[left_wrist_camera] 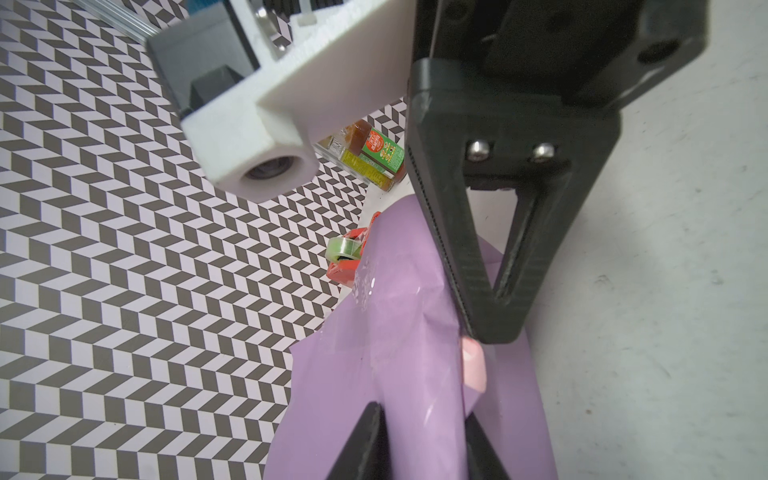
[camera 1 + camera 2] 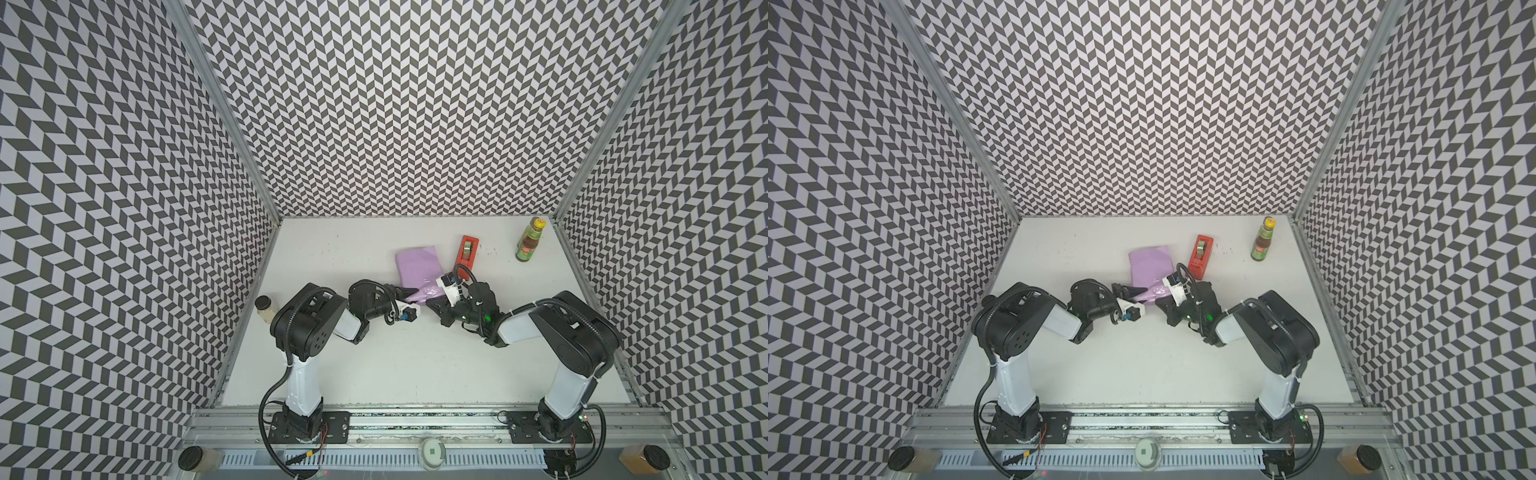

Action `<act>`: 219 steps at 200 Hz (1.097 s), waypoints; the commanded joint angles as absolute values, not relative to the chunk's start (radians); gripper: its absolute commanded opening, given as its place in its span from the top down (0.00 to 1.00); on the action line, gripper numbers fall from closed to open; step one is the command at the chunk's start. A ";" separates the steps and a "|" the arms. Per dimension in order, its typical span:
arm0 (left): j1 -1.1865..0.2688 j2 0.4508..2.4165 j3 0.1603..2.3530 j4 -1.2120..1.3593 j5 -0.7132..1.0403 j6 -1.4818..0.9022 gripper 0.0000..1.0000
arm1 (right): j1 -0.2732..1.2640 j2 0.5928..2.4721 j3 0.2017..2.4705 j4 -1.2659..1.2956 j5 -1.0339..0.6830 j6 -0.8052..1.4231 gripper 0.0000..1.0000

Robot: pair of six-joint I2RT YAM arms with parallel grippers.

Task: Wrap the gift box in paper
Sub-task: 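Smooth the tape along the flap with the right gripper while the left holds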

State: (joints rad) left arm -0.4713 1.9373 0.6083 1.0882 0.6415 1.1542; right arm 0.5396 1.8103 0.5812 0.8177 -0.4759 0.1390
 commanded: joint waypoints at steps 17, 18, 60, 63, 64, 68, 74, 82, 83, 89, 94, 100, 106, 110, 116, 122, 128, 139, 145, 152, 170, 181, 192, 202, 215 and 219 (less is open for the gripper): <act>-0.480 1.947 0.614 1.017 0.653 1.156 0.69 | 0.543 1.834 0.576 0.942 -0.405 0.125 0.94; -0.480 1.945 0.614 1.016 0.653 1.156 0.69 | 0.543 1.836 0.577 0.943 -0.404 0.126 0.94; -0.480 1.946 0.614 1.016 0.654 1.155 0.69 | 0.554 1.865 0.548 1.001 -0.357 0.130 0.94; -0.479 1.947 0.614 1.016 0.654 1.155 0.69 | 0.555 1.865 0.547 1.002 -0.354 0.131 0.93; -0.479 1.947 0.614 1.017 0.653 1.155 0.69 | 0.555 1.865 0.547 1.003 -0.353 0.131 0.93; -0.480 1.947 0.614 1.017 0.653 1.155 0.69 | 0.555 1.864 0.544 1.005 -0.350 0.133 0.94; -0.480 1.945 0.614 1.016 0.655 1.155 0.69 | 0.557 1.862 0.540 1.008 -0.346 0.133 0.93; -0.480 1.945 0.614 1.017 0.654 1.155 0.69 | 0.560 1.861 0.532 1.021 -0.340 0.139 0.93; -0.480 1.945 0.614 1.017 0.654 1.155 0.69 | 0.561 1.861 0.531 1.023 -0.339 0.140 0.93; -0.480 1.945 0.614 1.017 0.653 1.155 0.69 | 0.563 1.861 0.526 1.033 -0.334 0.144 0.93; -0.480 1.945 0.614 1.017 0.653 1.155 0.69 | 0.564 1.861 0.525 1.035 -0.328 0.149 0.93; -0.479 1.945 0.614 1.017 0.653 1.154 0.69 | 0.566 1.863 0.523 1.038 -0.323 0.152 0.93; -0.480 1.945 0.614 1.018 0.652 1.155 0.69 | 0.567 1.866 0.518 1.052 -0.318 0.158 0.94; -0.480 1.945 0.614 1.017 0.654 1.155 0.69 | 0.569 1.871 0.515 1.066 -0.315 0.163 0.94; -0.479 1.945 0.614 1.017 0.655 1.155 0.69 | 0.571 1.879 0.514 1.080 -0.314 0.167 0.94; -0.481 1.944 0.614 1.017 0.655 1.154 0.69 | 0.572 1.885 0.516 1.088 -0.312 0.172 0.93; -0.480 1.944 0.614 1.017 0.655 1.155 0.69 | 0.572 1.892 0.521 1.095 -0.311 0.174 0.94; -0.482 1.943 0.612 1.016 0.653 1.155 0.69 | 0.572 1.905 0.531 1.105 -0.308 0.177 0.94; -0.481 1.942 0.612 1.016 0.653 1.155 0.69 | 0.572 1.910 0.534 1.113 -0.308 0.178 0.93; -0.481 1.942 0.612 1.013 0.653 1.157 0.69 | 0.572 1.913 0.537 1.123 -0.308 0.180 0.93; -0.482 1.943 0.614 1.014 0.653 1.157 0.69 | 0.572 1.917 0.542 1.144 -0.298 0.183 0.94; -0.481 1.944 0.614 1.014 0.655 1.155 0.69 | 0.573 1.916 0.542 1.161 -0.287 0.191 0.93; -0.481 1.945 0.615 1.015 0.656 1.155 0.70 | 0.572 1.917 0.544 1.186 -0.288 0.198 0.93; -0.482 1.945 0.616 1.015 0.656 1.155 0.70 | 0.572 1.919 0.551 1.196 -0.296 0.208 0.94; -0.482 1.944 0.615 1.016 0.655 1.154 0.70 | 0.574 1.922 0.554 1.211 -0.298 0.218 0.94; -0.482 1.944 0.615 1.015 0.655 1.155 0.70 | 0.574 1.924 0.553 1.222 -0.296 0.225 0.93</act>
State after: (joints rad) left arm -0.4717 1.9373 0.6140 1.0809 0.6415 1.1538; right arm 0.5694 1.9060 0.5312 1.0801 -0.3099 0.1932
